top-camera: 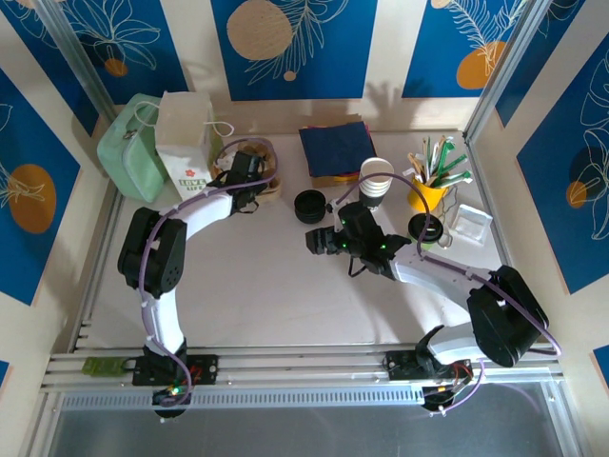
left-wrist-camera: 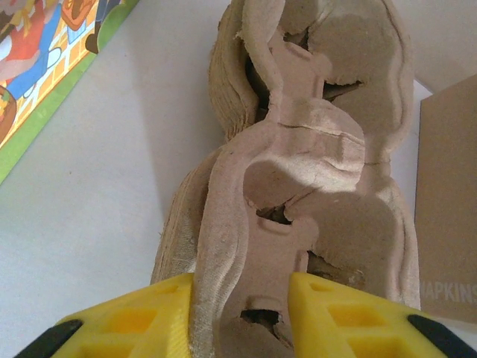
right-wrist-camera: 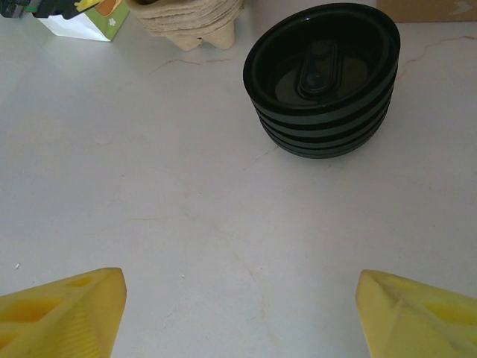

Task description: Pack the takeout coffee

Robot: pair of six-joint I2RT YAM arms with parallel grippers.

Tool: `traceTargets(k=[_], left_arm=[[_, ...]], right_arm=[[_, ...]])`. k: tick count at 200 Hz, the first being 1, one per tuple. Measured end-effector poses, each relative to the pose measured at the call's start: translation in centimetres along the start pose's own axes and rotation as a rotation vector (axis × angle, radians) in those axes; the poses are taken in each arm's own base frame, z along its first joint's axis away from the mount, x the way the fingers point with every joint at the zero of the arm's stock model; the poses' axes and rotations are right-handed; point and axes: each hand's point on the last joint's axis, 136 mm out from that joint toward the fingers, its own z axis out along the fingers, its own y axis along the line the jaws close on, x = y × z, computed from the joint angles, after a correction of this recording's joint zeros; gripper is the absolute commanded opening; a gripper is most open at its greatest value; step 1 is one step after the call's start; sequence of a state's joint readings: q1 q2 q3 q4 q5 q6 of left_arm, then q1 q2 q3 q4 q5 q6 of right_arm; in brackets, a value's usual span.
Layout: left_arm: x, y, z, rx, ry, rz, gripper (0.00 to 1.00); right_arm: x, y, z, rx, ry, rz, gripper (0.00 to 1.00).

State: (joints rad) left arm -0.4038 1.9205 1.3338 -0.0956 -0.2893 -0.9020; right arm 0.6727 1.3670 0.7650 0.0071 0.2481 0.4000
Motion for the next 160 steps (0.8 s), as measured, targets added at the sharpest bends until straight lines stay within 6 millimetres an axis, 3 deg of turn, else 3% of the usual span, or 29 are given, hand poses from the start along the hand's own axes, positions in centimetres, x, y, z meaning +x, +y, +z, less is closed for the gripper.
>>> traceTargets(k=[58,160], left_arm=[[0.62,0.92,0.48,0.0,0.004,-0.011,0.25],[-0.21,0.34,-0.5,0.033,-0.012,-0.023,0.18]], right_arm=[[-0.05,-0.02,0.0,0.002,-0.001,0.0,0.81],[0.07,-0.17,0.21,0.014,0.014,0.0,0.81]])
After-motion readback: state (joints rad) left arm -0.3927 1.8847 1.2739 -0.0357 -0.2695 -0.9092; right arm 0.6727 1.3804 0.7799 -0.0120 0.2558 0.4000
